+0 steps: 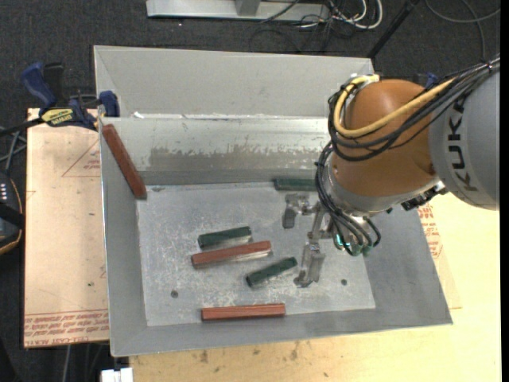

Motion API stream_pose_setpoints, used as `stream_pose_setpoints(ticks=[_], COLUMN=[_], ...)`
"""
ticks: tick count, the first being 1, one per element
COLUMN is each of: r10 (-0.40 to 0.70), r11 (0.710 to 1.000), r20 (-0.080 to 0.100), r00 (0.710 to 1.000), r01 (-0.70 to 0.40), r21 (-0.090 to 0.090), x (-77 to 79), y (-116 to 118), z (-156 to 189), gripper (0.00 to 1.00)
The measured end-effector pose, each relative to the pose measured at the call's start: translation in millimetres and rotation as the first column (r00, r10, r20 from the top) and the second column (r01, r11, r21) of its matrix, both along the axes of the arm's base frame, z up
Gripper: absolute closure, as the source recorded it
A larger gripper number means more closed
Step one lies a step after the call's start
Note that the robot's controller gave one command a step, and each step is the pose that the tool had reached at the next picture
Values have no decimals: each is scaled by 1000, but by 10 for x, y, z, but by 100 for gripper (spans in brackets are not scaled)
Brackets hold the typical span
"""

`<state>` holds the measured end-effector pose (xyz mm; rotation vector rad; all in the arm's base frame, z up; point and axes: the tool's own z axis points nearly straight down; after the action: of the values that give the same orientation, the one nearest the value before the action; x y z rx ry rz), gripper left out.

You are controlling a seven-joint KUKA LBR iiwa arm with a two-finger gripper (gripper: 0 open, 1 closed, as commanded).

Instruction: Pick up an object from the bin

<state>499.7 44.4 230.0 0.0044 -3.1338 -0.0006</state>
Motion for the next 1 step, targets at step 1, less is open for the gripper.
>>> stream_pose_setpoints(ticks=[1], r10=[-2], r11=[1000], r20=[8], r00=[1000], r01=[2], r21=[1], x=[16], y=[-2], z=[40], gripper=[0])
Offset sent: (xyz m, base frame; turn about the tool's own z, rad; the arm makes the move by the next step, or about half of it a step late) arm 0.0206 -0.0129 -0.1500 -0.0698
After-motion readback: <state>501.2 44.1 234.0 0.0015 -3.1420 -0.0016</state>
